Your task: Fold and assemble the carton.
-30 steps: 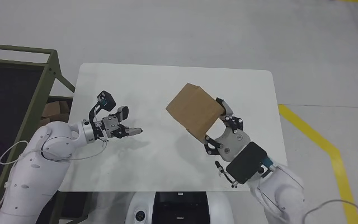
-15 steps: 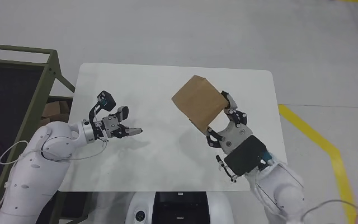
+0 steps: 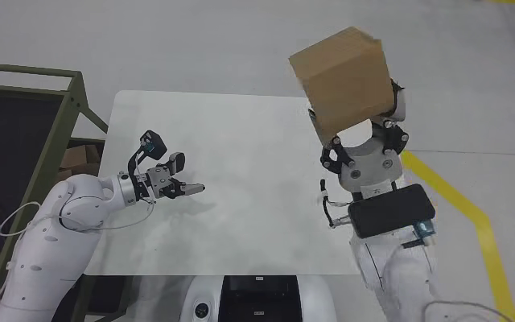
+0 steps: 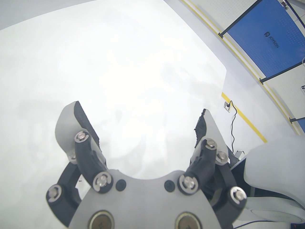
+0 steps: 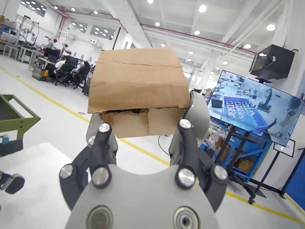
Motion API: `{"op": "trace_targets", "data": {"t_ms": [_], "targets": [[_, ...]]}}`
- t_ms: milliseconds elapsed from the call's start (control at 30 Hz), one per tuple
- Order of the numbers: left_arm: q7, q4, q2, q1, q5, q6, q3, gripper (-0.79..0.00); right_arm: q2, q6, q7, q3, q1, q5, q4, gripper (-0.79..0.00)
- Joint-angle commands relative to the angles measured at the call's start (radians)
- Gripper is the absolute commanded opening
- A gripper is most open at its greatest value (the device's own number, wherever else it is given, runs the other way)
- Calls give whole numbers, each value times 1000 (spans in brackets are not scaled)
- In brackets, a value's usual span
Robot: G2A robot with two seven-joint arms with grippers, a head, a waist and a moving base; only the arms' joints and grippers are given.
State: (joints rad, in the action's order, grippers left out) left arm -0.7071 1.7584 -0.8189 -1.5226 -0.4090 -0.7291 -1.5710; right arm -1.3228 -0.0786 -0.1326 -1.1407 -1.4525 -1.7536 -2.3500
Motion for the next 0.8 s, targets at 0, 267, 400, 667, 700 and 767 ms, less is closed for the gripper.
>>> {"op": "trace_targets", "data": {"t_ms": [0, 267, 400, 667, 700, 767], "targets": [[0, 0, 0, 0, 0, 0, 0, 0, -3, -5, 3, -10, 34, 24, 0, -785], [0, 0, 0, 0, 0, 0, 0, 0, -12, -15, 2, -61, 115, 85, 0, -785], [0, 0, 0, 0, 0, 0, 0, 0, -13, 26, -24, -72, 115, 150, 0, -785], [0, 0, 0, 0, 0, 0, 0, 0, 1, 344, -41, -172, 60, 547, 0, -785], [0, 0, 0, 0, 0, 0, 0, 0, 4, 395, -32, -194, 55, 613, 0, -785], [0, 0, 0, 0, 0, 0, 0, 0, 10, 498, 4, -237, 46, 742, 0, -785]]}}
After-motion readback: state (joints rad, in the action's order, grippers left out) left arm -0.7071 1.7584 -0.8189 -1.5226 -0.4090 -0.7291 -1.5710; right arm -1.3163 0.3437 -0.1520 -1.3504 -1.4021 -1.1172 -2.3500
